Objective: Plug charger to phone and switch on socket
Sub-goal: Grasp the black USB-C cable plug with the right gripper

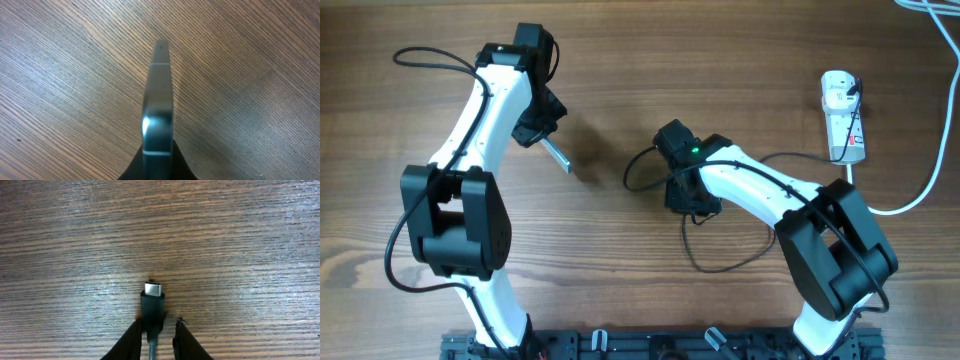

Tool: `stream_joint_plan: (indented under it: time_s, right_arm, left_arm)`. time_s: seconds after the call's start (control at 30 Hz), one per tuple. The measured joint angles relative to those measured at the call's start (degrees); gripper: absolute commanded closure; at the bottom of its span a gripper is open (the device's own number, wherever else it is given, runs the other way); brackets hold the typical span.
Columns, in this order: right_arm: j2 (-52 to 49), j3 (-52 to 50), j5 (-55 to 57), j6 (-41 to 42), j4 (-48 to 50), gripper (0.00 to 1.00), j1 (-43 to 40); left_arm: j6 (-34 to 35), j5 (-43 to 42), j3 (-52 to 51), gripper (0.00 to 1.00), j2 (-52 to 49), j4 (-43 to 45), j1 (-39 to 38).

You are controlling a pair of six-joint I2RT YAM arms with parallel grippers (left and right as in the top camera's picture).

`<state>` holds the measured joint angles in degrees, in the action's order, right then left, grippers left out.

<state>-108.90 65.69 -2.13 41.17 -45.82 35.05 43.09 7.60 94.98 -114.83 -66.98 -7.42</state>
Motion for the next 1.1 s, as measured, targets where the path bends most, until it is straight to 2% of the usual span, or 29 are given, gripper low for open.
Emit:
stream_joint_plan:
  time_s: [0.03, 0.13, 0.17, 0.37, 0.83, 0.9, 1.0, 1.1]
  right_arm:
    - [0.0, 0.0, -0.2, 0.2, -0.1, 0.80, 0.0]
    - [0.0, 0.0, -1.1, 0.3, -0.1, 0.66, 0.0]
    - [0.0, 0.0, -1.5, 0.5, -0.2, 0.66, 0.0]
    - [0.0, 0.0, -2.6, 1.3, -1.1, 0.78, 0.0]
    - [0.0, -0.3, -2.3, 1.9, -1.2, 0.86, 0.0]
    - [0.1, -0.3, -2.3, 2.0, -1.2, 0.90, 0.0]
    - [0.1, -0.3, -2.3, 2.1, -0.9, 0.90, 0.0]
    - [0.1, -0.3, -2.4, 2.2, -0.8, 0.96, 0.0]
  left_arm:
    - [0.0, 0.0, 0.0, 0.96, 0.0, 0.0, 0.0]
    - [0.0, 0.0, 0.0, 0.96, 0.0, 0.0, 0.0]
    - [0.0, 0.0, 0.0, 0.96, 0.0, 0.0, 0.0]
    - [0.0, 0.0, 0.0, 0.96, 0.0, 0.0, 0.0]
    - [0.0, 0.0, 0.0, 0.96, 0.0, 0.0, 0.0]
    - [0.0, 0.0, 0.0, 0.96, 0.0, 0.0, 0.0]
    - [0.0, 0.0, 0.0, 0.96, 0.0, 0.0, 0.0]
    - [0.0, 0.0, 0.0, 0.96, 0.0, 0.0, 0.0]
